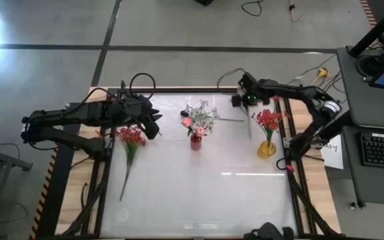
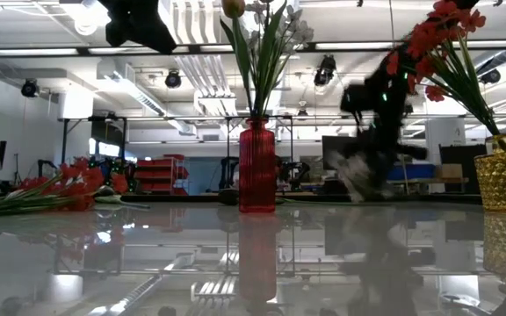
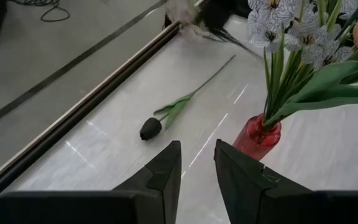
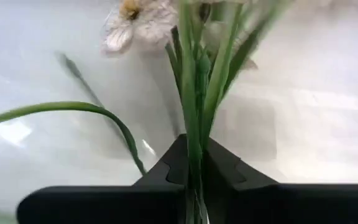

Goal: Sort flowers into vase by color
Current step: Put the white flowers into the red vase

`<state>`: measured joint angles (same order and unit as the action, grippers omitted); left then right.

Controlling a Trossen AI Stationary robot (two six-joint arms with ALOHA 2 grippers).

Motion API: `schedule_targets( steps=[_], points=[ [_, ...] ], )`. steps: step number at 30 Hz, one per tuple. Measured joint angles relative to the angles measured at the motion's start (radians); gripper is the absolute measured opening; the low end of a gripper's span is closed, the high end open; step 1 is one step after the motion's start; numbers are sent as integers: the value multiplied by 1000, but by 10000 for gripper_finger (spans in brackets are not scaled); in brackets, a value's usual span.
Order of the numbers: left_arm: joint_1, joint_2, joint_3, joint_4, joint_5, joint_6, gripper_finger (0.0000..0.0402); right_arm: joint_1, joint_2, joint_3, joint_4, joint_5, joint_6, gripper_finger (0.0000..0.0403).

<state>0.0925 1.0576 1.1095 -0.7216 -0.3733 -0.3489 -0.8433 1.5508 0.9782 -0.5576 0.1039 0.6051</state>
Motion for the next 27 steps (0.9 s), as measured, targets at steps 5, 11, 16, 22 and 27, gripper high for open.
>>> schedule_targets(
  steps=[5, 11, 16, 22, 27],
  points=[
    [0, 2, 0, 6, 23, -1, 86, 57, -145, 14, 272, -19, -19, 14],
    [-34, 3, -50, 26, 192, 20, 86, 142, -303, 16, 597, -26, -51, 13],
    [-79, 5, -110, 101, 240, 23, 86, 250, -391, 16, 796, -32, -156, 13],
    [-112, 17, -164, 227, 291, 18, 86, 362, -450, 34, 834, -37, -288, 13],
    [-132, 37, -170, 258, 289, -24, 86, 417, -484, 117, 837, -56, -371, 13]
  ],
)
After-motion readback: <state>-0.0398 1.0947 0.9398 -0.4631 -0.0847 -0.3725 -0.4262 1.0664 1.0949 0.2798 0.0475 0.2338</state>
